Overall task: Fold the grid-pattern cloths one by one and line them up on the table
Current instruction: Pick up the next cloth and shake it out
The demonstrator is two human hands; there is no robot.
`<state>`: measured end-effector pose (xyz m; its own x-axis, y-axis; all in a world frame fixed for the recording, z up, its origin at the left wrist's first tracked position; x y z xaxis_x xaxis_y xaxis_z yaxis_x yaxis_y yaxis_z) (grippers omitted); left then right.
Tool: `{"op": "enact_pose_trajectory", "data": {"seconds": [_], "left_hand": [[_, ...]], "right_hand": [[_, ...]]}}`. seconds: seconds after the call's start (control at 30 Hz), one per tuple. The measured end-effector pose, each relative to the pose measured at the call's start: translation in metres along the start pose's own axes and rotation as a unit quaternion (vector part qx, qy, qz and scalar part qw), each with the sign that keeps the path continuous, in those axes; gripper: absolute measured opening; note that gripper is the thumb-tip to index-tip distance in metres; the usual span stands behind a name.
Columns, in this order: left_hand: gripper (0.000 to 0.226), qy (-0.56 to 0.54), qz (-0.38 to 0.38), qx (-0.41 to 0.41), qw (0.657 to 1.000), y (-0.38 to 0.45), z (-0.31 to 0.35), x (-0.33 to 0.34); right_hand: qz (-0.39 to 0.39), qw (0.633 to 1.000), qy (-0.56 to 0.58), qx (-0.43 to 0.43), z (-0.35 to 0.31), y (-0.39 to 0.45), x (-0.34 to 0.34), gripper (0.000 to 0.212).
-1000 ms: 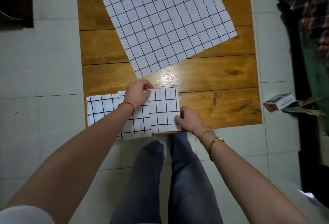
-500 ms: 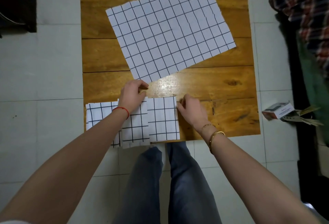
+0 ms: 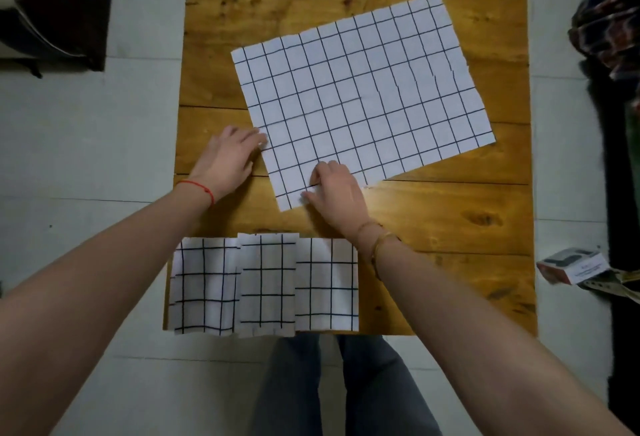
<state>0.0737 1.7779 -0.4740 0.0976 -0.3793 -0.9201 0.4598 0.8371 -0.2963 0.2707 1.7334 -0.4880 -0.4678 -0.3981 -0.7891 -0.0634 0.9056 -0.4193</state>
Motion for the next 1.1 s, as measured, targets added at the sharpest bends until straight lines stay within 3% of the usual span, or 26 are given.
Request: {"op": "enact_pose_trajectory", "data": {"seconds": [0.17, 0.33, 0.53, 0.63, 0.7, 0.9, 1.1], "left_hand": [[0.066, 0.044, -0.04, -0.004, 0.998, 0.026, -0.024, 0.003], [0.074, 0.069, -0.027, -0.012, 0.997, 0.05, -0.05, -0.005], [0.068, 0.07, -0.042, -0.032, 0.996, 0.063, -0.067, -0.004], [0.066, 0.068, -0.033, -0.035, 0.997, 0.063, -0.063, -0.002], [0.066, 0.068, -0.033, -0.036, 0.996, 0.062, -0.061, -0.003], [0.061, 0.063, -0.031, -0.031, 0.997, 0.056, -0.04, -0.004], [0.027, -0.075, 0.115, -0.018, 0.99, 0.05, -0.003, -0.019]], "right_hand": [[0.008, 0.999, -0.02, -0.044, -0.017, 0.016, 0.024, 0.041], [0.034, 0.992, -0.098, -0.071, -0.024, 0.026, 0.039, 0.059], [0.034, 0.993, -0.091, -0.066, -0.02, 0.03, 0.044, 0.048], [0.041, 0.996, -0.038, -0.073, -0.016, 0.033, 0.036, 0.016], [0.002, 0.998, 0.007, -0.058, -0.01, 0.037, 0.026, 0.003], [-0.026, 0.966, 0.255, 0.029, 0.019, 0.036, -0.032, 0.004], [-0.056, 0.903, 0.423, 0.045, 0.039, 0.032, -0.096, 0.017]]}}
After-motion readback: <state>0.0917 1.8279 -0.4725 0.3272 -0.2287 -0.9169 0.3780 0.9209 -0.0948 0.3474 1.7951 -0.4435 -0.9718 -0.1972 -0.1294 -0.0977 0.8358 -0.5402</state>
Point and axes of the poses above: each hand's wrist, its own y-axis towards the middle knuckle, its own x-axis out of the palm, z = x × y, the point moved 4 cm from there along y, towards the middle knuckle, and after that the axes turned 11 degrees about x, right-handed, at the moved point
